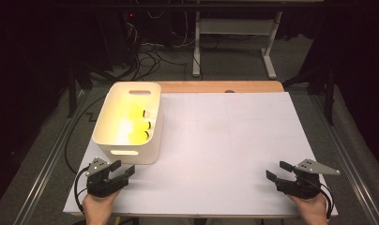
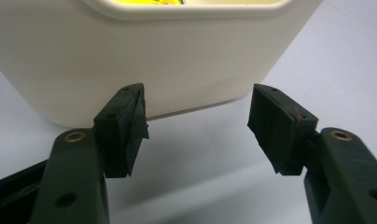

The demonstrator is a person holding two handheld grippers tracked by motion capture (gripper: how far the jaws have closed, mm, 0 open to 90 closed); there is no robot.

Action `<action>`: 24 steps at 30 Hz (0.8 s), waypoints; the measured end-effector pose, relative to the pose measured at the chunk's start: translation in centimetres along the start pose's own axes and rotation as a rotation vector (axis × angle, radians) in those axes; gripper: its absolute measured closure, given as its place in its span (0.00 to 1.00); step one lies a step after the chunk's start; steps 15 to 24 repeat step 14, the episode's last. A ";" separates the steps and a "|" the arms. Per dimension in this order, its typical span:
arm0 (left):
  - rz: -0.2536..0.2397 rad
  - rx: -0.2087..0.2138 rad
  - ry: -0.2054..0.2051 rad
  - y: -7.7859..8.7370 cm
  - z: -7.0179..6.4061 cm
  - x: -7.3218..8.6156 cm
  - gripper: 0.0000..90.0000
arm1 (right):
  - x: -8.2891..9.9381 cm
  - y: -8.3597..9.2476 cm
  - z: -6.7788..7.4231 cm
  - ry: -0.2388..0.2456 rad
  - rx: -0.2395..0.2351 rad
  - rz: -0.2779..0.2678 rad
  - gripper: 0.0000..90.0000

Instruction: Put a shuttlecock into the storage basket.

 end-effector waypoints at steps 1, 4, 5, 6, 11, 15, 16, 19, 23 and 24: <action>0.003 0.001 0.000 0.0 0.0 0.0 0.42 | 0.0 0.0 0.0 0.000 0.000 0.000 0.34; 0.003 0.003 -0.006 0.0 -0.1 0.0 0.42 | 0.0 -0.1 0.1 0.000 -0.001 0.002 0.34; 0.002 0.003 -0.007 0.0 -0.1 0.0 0.41 | 0.0 -0.1 0.1 -0.001 -0.001 0.003 0.34; -0.001 0.002 -0.007 0.0 -0.1 -0.1 0.41 | 0.0 -0.1 0.0 -0.003 -0.002 0.003 0.34; -0.002 0.006 -0.008 0.0 -0.2 0.0 0.41 | 0.0 -0.2 0.1 -0.001 -0.003 0.005 0.34; 0.000 0.007 -0.019 0.0 -0.5 0.0 0.41 | 0.0 -0.2 0.1 -0.003 -0.003 0.005 0.34; 0.000 0.007 -0.019 0.0 -0.5 0.0 0.41 | 0.0 -0.2 0.1 -0.003 -0.003 0.005 0.34; 0.000 0.007 -0.019 0.0 -0.5 0.0 0.41 | 0.0 -0.2 0.1 -0.003 -0.003 0.005 0.34; 0.000 0.007 -0.019 0.0 -0.5 0.0 0.41 | 0.0 -0.2 0.1 -0.003 -0.003 0.005 0.34; 0.000 0.007 -0.019 0.0 -0.5 0.0 0.41 | 0.0 -0.2 0.1 -0.003 -0.003 0.005 0.34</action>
Point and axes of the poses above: each handheld gripper's, and its own axes: y roughly backward along the jaws, x roughly out of its underside, z roughly to its left, the point moved 6 cm from there along -y, roughly forward along the jaws, and after that the axes turned 1 degree about -x, right-handed, at the moved point
